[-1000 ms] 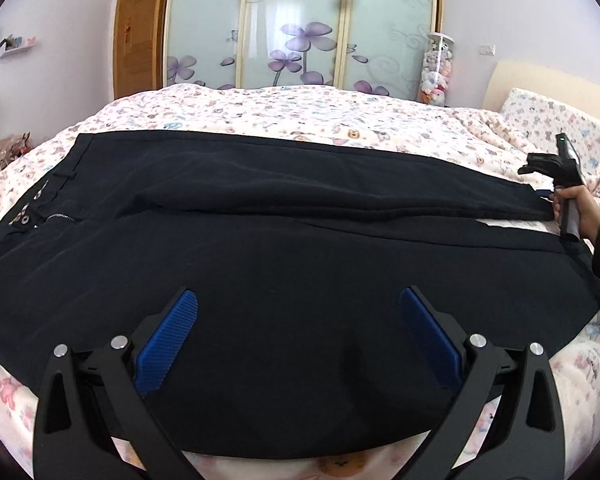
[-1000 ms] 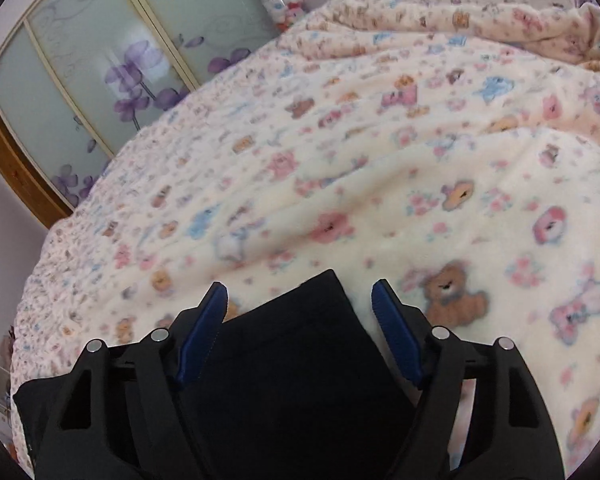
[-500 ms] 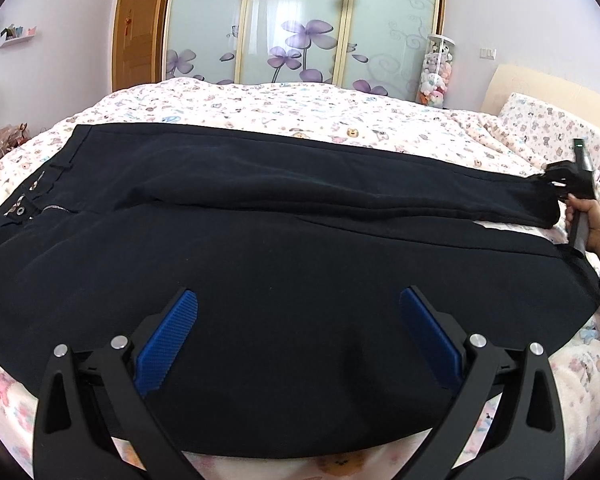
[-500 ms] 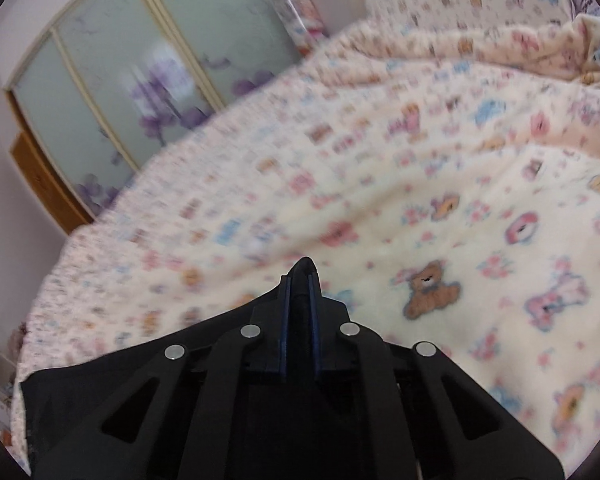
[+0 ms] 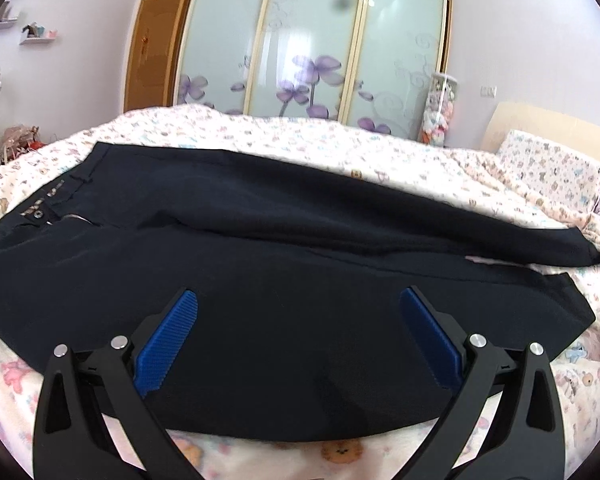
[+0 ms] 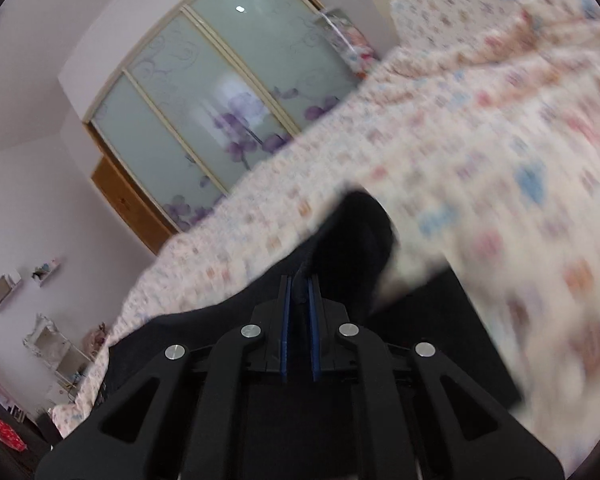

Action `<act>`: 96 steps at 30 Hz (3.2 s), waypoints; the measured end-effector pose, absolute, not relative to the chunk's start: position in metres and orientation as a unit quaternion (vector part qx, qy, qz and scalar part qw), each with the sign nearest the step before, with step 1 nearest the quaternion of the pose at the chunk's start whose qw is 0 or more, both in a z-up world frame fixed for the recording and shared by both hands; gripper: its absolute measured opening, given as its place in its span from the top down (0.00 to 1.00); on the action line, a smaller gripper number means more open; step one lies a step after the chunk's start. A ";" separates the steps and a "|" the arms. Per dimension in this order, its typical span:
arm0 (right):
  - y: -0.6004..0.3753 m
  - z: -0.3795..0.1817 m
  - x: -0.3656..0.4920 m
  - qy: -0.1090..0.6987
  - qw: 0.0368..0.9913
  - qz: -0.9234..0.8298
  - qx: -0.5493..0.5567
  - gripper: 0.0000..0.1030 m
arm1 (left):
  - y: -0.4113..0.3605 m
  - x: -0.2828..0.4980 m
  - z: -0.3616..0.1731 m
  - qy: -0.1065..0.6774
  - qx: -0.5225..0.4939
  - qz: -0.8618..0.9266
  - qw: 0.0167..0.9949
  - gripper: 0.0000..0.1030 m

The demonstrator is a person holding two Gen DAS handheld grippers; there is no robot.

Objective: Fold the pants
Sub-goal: 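Lower the right tool to the trouser hems and grasp them, then lift the hems with the right tool and carry them toward the waistband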

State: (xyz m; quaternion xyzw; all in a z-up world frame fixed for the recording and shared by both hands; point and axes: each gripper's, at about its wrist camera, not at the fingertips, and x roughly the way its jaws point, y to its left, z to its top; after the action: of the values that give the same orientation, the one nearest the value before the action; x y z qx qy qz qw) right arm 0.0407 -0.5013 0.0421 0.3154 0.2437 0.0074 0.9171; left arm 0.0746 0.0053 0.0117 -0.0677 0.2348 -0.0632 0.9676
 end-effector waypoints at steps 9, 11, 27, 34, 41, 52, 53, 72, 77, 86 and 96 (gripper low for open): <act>-0.486 0.038 0.005 0.331 0.880 -0.072 0.334 0.74 | 0.006 0.053 0.018 0.225 -0.078 -0.069 0.969 0.02; -0.485 0.047 -0.002 0.313 0.869 -0.062 0.378 0.47 | 0.006 0.050 0.018 0.224 -0.077 -0.072 0.969 0.02; -0.439 -0.024 0.069 0.322 0.750 -0.031 0.577 0.64 | 0.015 0.055 0.002 0.270 -0.107 -0.094 0.952 0.02; -0.450 -0.035 0.066 0.291 0.764 -0.061 0.573 0.86 | 0.027 0.067 -0.006 0.296 -0.150 -0.095 0.939 0.02; -0.448 -0.006 0.034 0.212 0.814 -0.032 0.540 0.96 | 0.042 0.063 0.002 0.282 -0.189 -0.123 0.933 0.02; -0.452 -0.022 0.037 0.263 0.794 -0.039 0.547 0.96 | 0.140 0.172 0.051 0.332 -0.250 -0.070 0.907 0.02; -0.450 -0.021 0.038 0.267 0.795 -0.037 0.543 0.96 | 0.152 0.191 0.053 0.336 -0.270 -0.062 0.900 0.02; -0.447 -0.020 0.073 0.328 0.837 -0.022 0.438 0.96 | 0.200 0.444 0.017 0.435 -0.269 0.164 0.843 0.30; -0.448 -0.018 0.074 0.326 0.836 -0.017 0.441 0.96 | 0.215 0.449 0.005 0.417 -0.289 0.171 0.845 0.52; -0.444 -0.007 0.077 0.312 0.842 -0.017 0.439 0.96 | 0.215 0.391 0.027 0.363 -0.312 0.109 0.871 0.94; -0.462 0.027 0.067 0.234 0.875 -0.015 0.424 0.96 | 0.220 0.265 0.091 0.310 -0.302 0.049 0.900 0.94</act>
State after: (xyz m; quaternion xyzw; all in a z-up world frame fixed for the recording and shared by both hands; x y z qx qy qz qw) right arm 0.0669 -0.4621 0.0273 0.4240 0.2342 -0.0150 0.8747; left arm 0.2645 0.2204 0.0914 -0.3019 0.3103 0.0495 0.9001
